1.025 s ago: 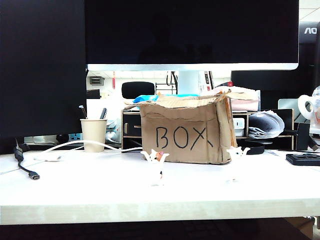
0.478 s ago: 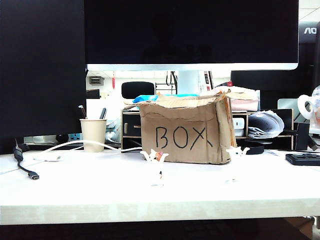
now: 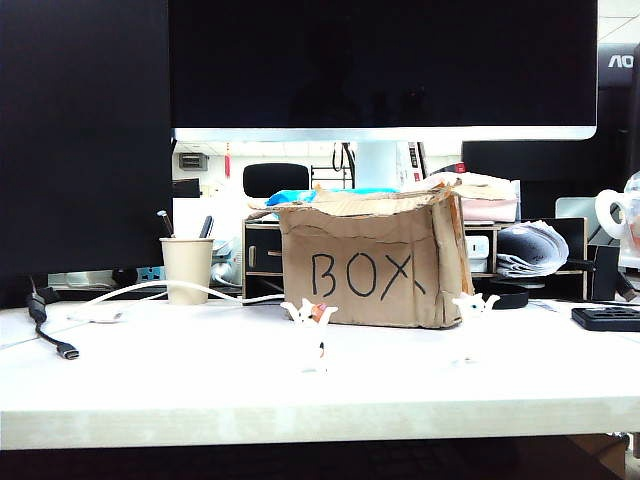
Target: Put the doll that is least similar in size compared to the others into the paper box.
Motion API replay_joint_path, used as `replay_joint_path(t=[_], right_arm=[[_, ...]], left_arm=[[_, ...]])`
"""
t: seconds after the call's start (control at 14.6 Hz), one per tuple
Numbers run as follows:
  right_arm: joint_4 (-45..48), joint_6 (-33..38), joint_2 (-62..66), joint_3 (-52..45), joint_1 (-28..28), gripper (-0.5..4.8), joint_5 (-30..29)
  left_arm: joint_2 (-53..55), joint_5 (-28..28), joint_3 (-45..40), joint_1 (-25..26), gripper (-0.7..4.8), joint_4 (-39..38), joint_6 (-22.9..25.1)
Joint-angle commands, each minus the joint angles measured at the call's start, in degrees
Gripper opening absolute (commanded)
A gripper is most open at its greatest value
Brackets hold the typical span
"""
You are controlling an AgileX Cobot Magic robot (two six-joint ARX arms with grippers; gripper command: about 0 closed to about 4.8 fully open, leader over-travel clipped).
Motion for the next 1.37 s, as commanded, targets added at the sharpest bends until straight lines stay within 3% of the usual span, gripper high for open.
replay_joint_path(t=[0.07,0.34,0.55,0.89,1.37], right_arm=[[10.47,0.46,-2.56,-5.97,-0.33,-0.05,-0.28],[38.66,5.31,-7.78,-31.82,-6.71,-0.05,-0.48],[53.64,6.67,-8.33,-48.63,-7.5,-0.05,-8.76],[59.89,6.64,-14.34,-61.72,-6.03,-0.05,-9.75],[64.0,6.71,-14.43,-65.02,-4.61,-0.05,-9.11]], left_arm=[[-0.02,0.17,0.07,0.07,-0.05,0.72,0.2],[-0.02,0.2,0.07,0.07,-0.05,0.72,0.2],[-0.02,0.2,0.07,0.07,-0.05,0.72,0.2],[-0.02,0.2,0.07,0.07,-0.05,0.72,0.2],[-0.02,0.22,0.04,0.04,-0.05,0.68,0.2]])
